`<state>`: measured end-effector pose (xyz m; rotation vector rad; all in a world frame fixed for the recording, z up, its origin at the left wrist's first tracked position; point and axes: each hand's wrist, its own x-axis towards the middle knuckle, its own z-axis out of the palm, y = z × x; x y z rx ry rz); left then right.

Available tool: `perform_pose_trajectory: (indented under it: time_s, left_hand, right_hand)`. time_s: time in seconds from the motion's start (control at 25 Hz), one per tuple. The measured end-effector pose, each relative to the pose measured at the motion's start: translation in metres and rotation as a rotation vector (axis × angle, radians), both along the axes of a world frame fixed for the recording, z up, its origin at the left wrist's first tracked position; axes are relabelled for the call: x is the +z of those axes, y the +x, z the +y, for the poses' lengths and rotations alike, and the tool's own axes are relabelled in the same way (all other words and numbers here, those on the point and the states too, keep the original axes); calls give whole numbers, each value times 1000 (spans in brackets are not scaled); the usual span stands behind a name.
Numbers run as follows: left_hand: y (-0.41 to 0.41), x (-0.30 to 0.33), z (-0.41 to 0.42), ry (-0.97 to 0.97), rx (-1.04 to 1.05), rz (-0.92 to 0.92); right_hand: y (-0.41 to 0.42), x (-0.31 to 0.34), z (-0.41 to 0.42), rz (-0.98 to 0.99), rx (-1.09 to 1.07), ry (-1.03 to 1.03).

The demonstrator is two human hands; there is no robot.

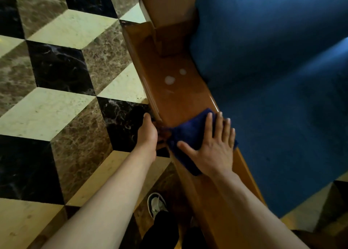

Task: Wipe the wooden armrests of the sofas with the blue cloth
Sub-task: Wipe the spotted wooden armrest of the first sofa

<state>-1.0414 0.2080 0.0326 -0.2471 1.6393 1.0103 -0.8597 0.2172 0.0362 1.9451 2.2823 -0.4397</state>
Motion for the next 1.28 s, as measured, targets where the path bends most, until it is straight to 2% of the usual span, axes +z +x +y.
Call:
perform_pose_trajectory:
  time_s: [0.08,0.16,0.28,0.36,0.44,0.6,0.76,0.8,0.88,1.0,1.12,1.2,1.28]
  left_hand:
    - [-4,0,3,5,-22,-26]
    - [-9,-3,-2,2,-51,-29]
    - [-18,-8,-2,1,-77,-36]
    - [-22,-5,1,-18,-103,-28]
    - [-26,0,11,-21,-105,-25]
    - [-36,7,46,11,-92,18]
    - [-52,-2,85,19,2,89]
    - [-59,-6,91,16,37,100]
    - [-73,-15,105,-14,56,120]
    - [-87,-14,118,-97,82,170]
    - [-98,-14,132,-110,76,159]
    - [-103,-16,139,-70,65,112]
    - [-110,-25,147,-3,64,59]
  right_hand:
    - [-18,2,47,26,-251,-75]
    - [-33,3,99,134,-423,-180]
    - [-18,2,145,346,-504,-385]
    - [-3,2,142,443,-525,-391]
    - [6,-1,122,383,-449,-311]
    - [-10,-14,53,34,-34,49]
    - [-71,-11,88,74,319,199]
    - [-84,-10,105,110,318,210]
    - [-100,-11,124,231,144,243]
    - [-102,-13,123,382,18,400]
    - [-129,-11,124,321,-154,395]
    - [-167,-6,133,311,-259,286]
    - [-184,-6,130,247,-153,175]
